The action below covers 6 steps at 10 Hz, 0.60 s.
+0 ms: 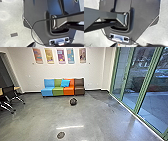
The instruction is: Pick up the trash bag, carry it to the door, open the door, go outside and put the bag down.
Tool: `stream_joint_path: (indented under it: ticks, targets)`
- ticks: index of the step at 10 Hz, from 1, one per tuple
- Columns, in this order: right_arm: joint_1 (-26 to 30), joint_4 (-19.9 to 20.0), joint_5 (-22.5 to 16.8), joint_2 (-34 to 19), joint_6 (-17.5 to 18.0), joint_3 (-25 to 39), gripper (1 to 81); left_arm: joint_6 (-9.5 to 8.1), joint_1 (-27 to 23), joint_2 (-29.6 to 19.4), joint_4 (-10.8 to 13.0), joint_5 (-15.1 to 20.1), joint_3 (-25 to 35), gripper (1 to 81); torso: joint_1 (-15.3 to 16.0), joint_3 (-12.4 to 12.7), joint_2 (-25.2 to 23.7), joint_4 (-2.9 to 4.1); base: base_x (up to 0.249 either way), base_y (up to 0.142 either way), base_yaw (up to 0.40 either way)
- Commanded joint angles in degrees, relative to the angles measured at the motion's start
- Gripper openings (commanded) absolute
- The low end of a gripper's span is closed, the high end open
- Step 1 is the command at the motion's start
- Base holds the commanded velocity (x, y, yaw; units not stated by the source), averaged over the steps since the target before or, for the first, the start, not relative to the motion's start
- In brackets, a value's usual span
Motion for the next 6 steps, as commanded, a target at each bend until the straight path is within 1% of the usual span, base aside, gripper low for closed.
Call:
stream_joint_path:
  ticks: [1, 4, 5, 6]
  targets:
    - [1.9, 0.0, -3.5, -0.4, -0.3, 0.1, 81.1, -0.07, -2.1, 0.0, 0.1, 3.3, 0.0, 81.1, 0.0, 0.0, 0.0, 0.0, 0.109, 0.0, 0.0]
    - [2.0, -0.2, -3.2, -0.6, -0.3, 0.1, 81.1, -0.07, -2.3, 0.4, 0.1, 3.3, 0.9, 81.1, 0.0, 0.0, 0.0, 0.0, 0.116, 0.0, 0.0]
    - [2.3, -0.1, -3.4, -0.5, -0.3, 0.2, 81.1, -0.07, -2.3, 0.5, 0.1, 3.3, 1.6, 81.1, 0.0, -1.6, 0.0, 0.0, 0.123, 0.0, 0.0]
    - [2.3, -0.2, -3.5, -0.5, -0.3, 0.3, 81.1, -0.07, -2.4, 0.5, 0.2, 3.3, 2.1, 81.1, 0.0, -4.7, 0.0, 0.0, 0.124, 0.0, 0.0]
